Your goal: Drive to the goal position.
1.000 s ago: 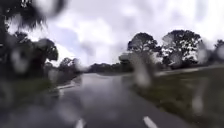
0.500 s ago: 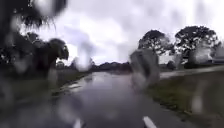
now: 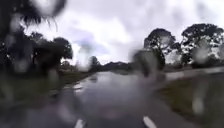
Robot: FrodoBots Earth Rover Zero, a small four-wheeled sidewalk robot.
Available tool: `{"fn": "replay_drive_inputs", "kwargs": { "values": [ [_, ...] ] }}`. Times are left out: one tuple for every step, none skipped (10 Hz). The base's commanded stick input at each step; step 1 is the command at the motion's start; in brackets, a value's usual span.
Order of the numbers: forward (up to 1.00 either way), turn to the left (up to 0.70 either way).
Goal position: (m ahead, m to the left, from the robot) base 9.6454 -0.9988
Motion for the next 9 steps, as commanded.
{"fn": "replay_drive_inputs", "kwargs": {
  "values": [
    [0.85,0.00],
    [0.85,0.00],
    [0.85,0.00],
    [0.85,0.00],
    [0.85,0.00],
    [0.85,0.00],
    [0.85,0.00],
    [0.85,0.00],
    [0.85,0.00]
  ]
}}
